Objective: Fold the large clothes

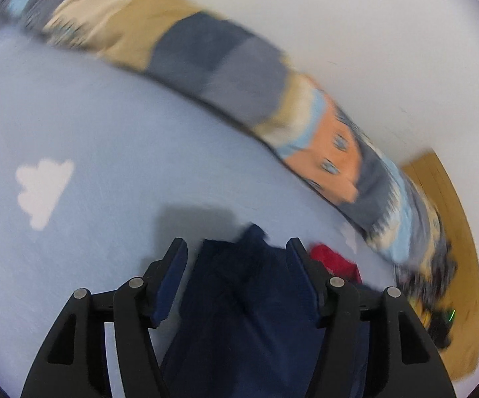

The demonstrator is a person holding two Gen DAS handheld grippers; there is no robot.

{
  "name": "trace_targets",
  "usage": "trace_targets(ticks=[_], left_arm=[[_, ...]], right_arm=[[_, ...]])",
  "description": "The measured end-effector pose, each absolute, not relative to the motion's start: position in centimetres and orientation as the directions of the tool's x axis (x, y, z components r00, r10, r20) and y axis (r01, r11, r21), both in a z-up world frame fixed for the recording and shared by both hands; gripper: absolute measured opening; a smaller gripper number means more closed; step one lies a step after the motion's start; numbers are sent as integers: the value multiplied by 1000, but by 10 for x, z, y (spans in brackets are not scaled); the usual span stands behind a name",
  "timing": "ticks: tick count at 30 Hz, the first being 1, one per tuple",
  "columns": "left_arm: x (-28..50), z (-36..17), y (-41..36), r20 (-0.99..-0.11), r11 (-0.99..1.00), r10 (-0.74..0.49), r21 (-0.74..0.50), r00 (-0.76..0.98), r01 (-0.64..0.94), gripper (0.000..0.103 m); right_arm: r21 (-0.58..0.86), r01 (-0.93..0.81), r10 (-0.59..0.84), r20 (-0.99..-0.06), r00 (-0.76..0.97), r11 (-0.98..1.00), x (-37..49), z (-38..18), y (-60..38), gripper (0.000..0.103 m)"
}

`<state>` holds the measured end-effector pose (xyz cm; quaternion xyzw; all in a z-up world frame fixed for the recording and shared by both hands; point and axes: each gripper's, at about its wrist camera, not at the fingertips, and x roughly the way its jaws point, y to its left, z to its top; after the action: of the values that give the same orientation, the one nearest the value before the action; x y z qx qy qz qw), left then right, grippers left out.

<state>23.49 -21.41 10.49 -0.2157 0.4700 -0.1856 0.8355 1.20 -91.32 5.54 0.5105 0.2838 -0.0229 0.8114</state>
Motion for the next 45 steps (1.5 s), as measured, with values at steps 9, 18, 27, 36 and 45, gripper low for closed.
trace_targets(ticks=[9, 18, 27, 36, 45], left_arm=[[205, 47, -292, -849, 938, -301, -181, 435, 295, 58], [176, 65, -273, -822, 935, -306, -164, 480, 315, 42], [60, 82, -228, -791, 850, -480, -311, 379, 426, 73], [42, 36, -165, -769, 838, -543, -471, 337, 275, 80], [38, 23, -211, -826, 888, -419, -284, 378, 363, 21]], right_arm=[[390, 168, 214, -760, 614, 905, 87, 27, -795, 43], [214, 245, -4, -745, 667, 945, 65, 64, -813, 31], [345, 39, 227, -695, 682, 938, -109, 71, -791, 63], [568, 135, 360, -669, 650, 812, -164, -5, -834, 65], [306, 168, 128, -750, 649, 937, -152, 8, -790, 13]])
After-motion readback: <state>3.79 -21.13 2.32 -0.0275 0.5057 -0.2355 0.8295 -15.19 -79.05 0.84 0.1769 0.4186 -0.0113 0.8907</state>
